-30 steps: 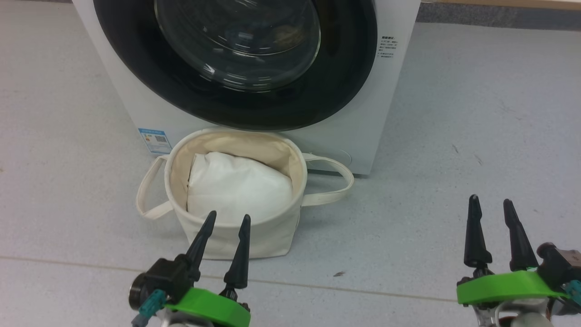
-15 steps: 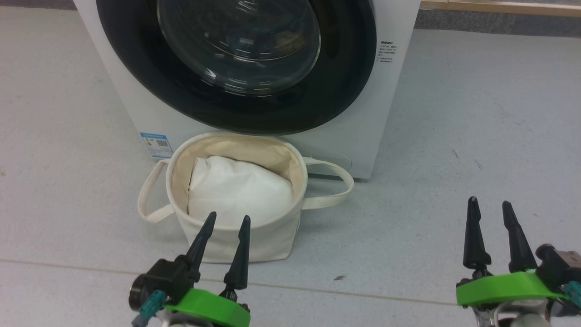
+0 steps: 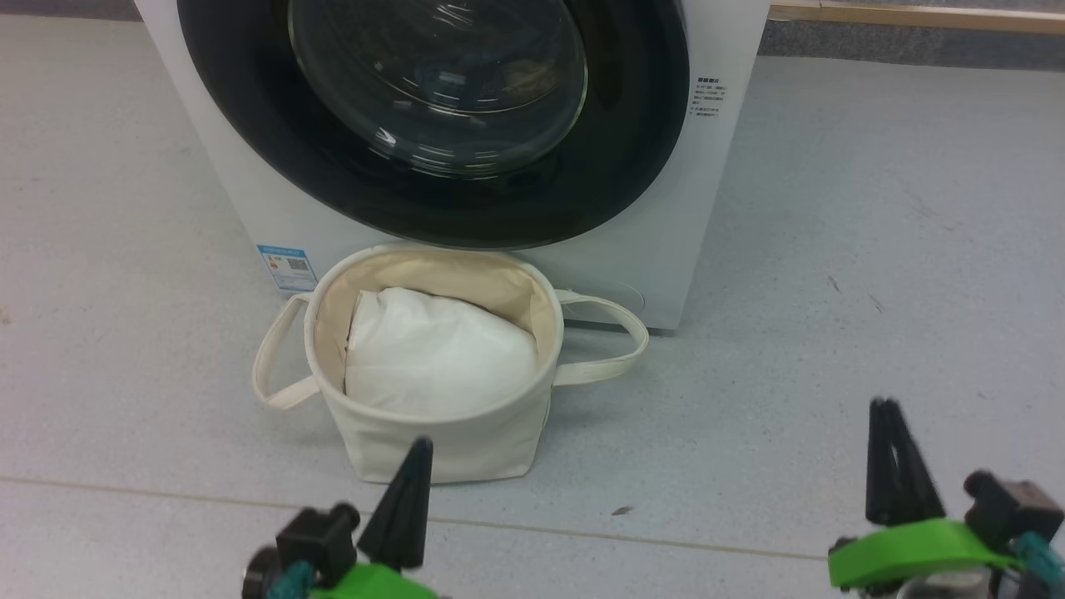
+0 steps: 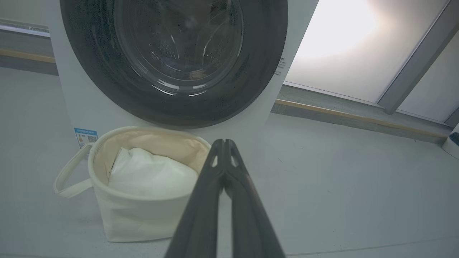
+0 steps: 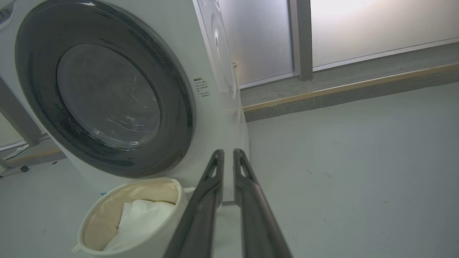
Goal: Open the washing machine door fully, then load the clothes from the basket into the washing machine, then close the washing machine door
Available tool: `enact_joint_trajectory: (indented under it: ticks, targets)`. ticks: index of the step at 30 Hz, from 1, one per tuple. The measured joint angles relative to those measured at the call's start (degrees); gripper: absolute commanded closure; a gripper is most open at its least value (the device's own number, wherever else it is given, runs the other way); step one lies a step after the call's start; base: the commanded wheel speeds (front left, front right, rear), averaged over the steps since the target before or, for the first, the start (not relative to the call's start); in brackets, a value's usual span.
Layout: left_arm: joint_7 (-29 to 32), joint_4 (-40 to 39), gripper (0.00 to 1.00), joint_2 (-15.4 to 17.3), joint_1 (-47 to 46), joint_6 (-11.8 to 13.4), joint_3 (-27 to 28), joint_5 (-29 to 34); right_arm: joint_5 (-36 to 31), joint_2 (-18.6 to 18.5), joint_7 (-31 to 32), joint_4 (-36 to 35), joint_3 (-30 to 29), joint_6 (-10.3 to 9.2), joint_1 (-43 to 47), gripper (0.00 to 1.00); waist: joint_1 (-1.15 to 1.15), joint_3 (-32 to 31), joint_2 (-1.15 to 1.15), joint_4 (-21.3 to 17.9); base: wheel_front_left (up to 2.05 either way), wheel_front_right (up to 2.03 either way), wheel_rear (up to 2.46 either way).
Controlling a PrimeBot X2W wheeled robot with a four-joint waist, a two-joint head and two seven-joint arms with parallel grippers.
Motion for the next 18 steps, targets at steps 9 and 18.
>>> enact_joint_trajectory:
  ticks: [9, 18]
  targets:
    - [0.77, 2.30, 1.00, 0.03, 3.02, -0.24, 0.31, -3.49, 3.39, 0.19, 0.60, 2.61, 0.11, 0.00, 1.98, 1.00, 0.14, -0.18, 0.00, 0.02, 0.00, 0.00, 0.00]
    - [1.94, 2.22, 1.00, 0.12, 3.02, -0.97, 1.65, -9.06, 8.93, 0.18, 2.02, 2.69, 0.08, 0.00, 1.90, 1.00, 0.01, -0.15, 0.00, 0.03, 0.00, 0.00, 0.00]
